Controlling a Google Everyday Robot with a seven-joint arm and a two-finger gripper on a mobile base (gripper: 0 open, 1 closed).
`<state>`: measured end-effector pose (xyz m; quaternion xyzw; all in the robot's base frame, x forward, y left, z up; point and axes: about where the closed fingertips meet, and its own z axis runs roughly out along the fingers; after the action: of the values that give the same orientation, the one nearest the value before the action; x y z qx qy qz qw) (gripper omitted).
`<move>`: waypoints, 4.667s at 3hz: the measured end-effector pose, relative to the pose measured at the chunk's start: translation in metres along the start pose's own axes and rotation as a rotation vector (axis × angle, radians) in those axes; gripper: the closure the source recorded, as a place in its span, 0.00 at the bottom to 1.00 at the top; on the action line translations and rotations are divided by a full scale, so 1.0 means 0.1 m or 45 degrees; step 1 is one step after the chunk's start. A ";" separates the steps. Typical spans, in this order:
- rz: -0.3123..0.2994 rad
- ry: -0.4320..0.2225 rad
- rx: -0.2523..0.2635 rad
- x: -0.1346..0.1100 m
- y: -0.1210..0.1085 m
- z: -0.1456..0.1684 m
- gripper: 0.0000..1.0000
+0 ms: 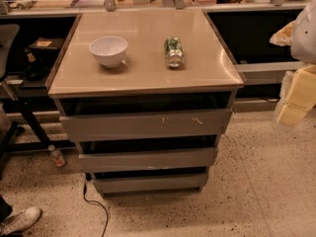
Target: Open bottom drawer
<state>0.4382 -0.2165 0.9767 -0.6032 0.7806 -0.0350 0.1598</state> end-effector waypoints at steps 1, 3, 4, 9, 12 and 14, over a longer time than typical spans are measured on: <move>-0.010 0.002 0.000 -0.01 0.05 0.04 0.00; 0.004 -0.117 -0.115 0.03 0.80 0.79 0.00; 0.046 -0.083 -0.295 0.16 1.33 1.45 0.00; 0.085 -0.147 -0.523 0.34 2.24 2.94 0.00; 0.130 -0.243 -0.506 0.26 2.29 4.11 0.00; 0.143 -0.259 -0.514 0.23 2.30 4.21 0.00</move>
Offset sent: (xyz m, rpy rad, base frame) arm -0.0888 0.0234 -0.1831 0.0958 0.2438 0.0500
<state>0.3418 -0.1181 0.5162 -0.5789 0.7841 0.1917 0.1155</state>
